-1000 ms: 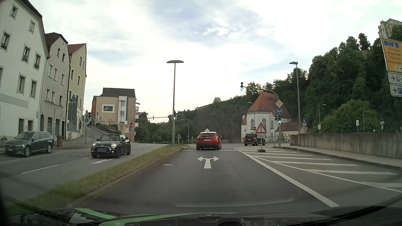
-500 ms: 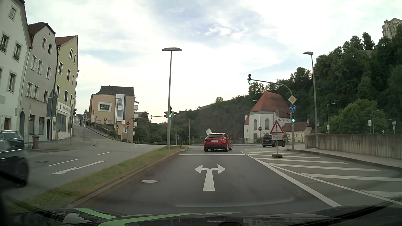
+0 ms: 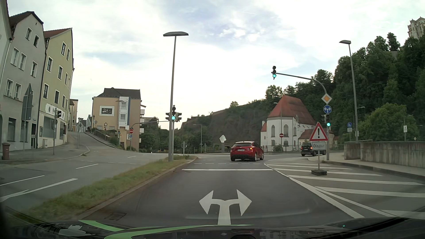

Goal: Follow the waypoints while adhering to traffic rules and regulations

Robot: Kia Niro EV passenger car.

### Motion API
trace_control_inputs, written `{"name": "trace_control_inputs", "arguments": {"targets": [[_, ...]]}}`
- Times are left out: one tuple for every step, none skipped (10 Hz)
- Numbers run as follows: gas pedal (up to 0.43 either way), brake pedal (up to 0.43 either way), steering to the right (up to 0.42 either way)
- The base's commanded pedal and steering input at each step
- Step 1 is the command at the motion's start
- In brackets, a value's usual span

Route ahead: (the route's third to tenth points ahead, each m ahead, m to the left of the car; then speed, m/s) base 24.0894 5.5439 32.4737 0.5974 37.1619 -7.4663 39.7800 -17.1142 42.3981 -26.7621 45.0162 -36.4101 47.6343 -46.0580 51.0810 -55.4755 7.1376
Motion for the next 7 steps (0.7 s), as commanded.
{"name": "trace_control_inputs", "arguments": {"targets": [[0.000,0.000,-0.008],[0.000,0.000,-0.008],[0.000,0.000,-0.006],[0.000,0.000,-0.004],[0.039,0.000,-0.003],[0.039,0.000,-0.001],[0.059,0.000,0.000]]}}
